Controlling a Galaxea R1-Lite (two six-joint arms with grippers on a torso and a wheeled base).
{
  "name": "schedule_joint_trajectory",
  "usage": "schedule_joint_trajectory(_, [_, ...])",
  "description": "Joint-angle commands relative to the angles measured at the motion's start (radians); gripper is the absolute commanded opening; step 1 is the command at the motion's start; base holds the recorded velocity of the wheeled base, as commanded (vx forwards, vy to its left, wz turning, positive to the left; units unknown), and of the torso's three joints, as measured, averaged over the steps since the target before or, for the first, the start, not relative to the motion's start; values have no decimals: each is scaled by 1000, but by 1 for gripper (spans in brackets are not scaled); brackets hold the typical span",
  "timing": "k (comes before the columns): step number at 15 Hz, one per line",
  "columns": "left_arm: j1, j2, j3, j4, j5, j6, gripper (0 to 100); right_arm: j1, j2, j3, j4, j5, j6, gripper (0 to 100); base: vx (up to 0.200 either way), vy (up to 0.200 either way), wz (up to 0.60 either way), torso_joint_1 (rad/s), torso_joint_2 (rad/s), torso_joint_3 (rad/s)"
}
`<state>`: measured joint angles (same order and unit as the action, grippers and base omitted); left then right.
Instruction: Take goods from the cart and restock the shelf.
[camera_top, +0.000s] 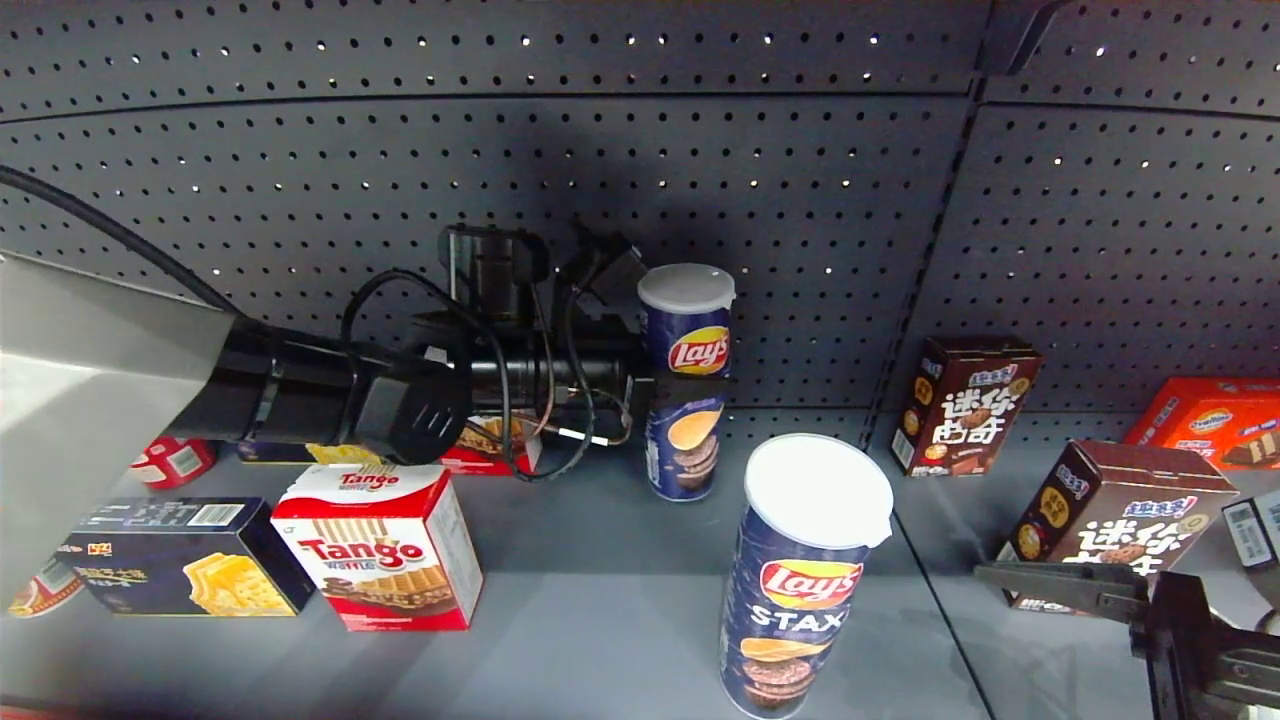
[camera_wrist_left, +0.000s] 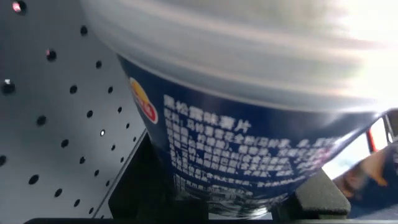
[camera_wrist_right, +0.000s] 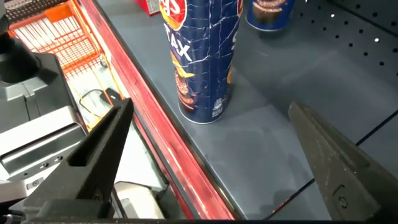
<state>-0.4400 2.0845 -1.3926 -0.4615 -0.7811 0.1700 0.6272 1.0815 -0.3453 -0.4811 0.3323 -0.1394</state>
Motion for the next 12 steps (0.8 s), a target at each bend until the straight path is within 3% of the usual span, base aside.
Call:
schedule_joint_trajectory(1, [9, 29, -17, 0, 0, 2, 0, 0, 6, 2, -1, 1, 0, 100, 0, 0, 0, 0, 0, 0])
schedule_joint_trajectory(12, [-11, 106, -85, 0, 2, 2, 0, -1, 6, 8, -1, 2, 1, 100, 0, 0, 0, 0, 0, 0])
